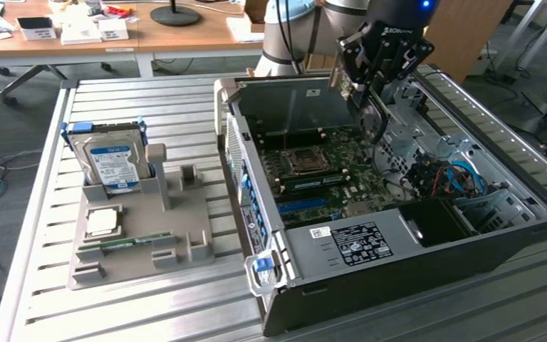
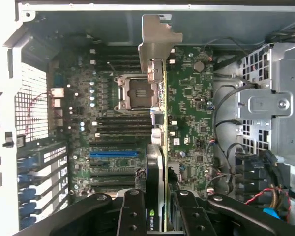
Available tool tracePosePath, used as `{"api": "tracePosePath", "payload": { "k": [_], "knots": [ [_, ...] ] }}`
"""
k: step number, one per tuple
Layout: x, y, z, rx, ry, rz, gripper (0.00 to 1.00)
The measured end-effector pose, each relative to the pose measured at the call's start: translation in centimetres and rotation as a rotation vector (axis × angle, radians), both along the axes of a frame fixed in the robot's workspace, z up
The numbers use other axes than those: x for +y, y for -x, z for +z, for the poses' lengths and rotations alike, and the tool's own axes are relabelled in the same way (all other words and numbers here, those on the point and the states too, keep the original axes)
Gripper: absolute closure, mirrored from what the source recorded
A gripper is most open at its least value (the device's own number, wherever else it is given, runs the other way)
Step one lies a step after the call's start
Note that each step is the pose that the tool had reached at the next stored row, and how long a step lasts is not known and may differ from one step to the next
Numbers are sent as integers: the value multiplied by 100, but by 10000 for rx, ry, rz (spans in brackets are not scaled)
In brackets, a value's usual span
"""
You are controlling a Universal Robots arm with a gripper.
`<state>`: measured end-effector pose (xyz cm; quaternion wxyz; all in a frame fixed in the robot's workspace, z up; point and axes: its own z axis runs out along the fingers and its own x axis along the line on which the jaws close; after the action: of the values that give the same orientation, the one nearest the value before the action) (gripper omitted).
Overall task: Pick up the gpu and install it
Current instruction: 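Pick up the gpu and move the gpu toward the slot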
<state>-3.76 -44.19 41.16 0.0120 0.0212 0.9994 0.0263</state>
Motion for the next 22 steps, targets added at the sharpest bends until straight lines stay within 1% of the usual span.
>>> {"api": "tracePosePath", "payload": {
  "k": [8,22],
  "knots": [
    [0,-192,0,0,0,-1,73],
    [0,-609,0,0,-1,0,73]
  ]
}}
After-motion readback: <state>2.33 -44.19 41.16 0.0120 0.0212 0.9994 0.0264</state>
